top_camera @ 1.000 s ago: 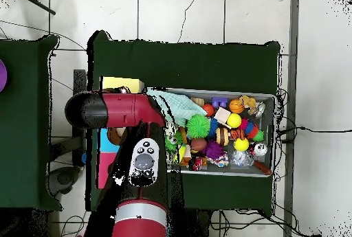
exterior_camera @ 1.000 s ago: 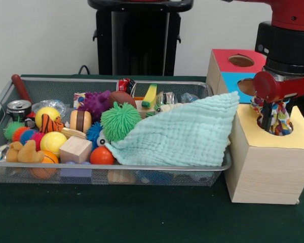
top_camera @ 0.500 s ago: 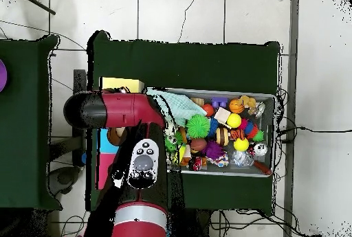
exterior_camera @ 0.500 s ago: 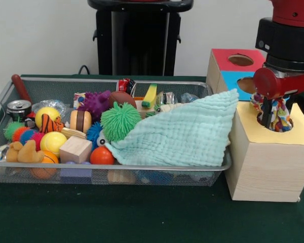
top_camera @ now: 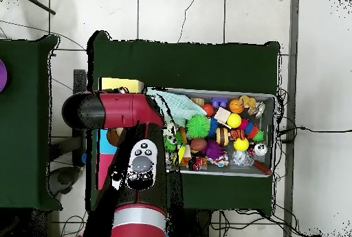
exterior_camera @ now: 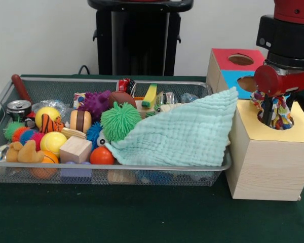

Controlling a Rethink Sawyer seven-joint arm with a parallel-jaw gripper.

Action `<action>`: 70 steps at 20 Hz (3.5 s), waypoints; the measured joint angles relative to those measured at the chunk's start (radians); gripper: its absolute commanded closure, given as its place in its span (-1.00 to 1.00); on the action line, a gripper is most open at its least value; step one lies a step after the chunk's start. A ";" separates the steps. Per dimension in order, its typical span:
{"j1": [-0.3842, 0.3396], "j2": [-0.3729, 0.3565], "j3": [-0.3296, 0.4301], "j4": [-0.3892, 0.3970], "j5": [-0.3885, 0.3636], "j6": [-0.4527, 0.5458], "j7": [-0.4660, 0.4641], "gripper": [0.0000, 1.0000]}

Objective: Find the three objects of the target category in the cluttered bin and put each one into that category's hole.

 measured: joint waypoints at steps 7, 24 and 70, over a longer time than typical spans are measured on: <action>0.000 -0.002 0.000 0.000 -0.003 0.002 0.000 -1.00; 0.000 -0.006 0.000 0.003 -0.007 0.005 0.000 -1.00; -0.024 -0.194 0.012 0.021 -0.013 0.123 0.000 1.00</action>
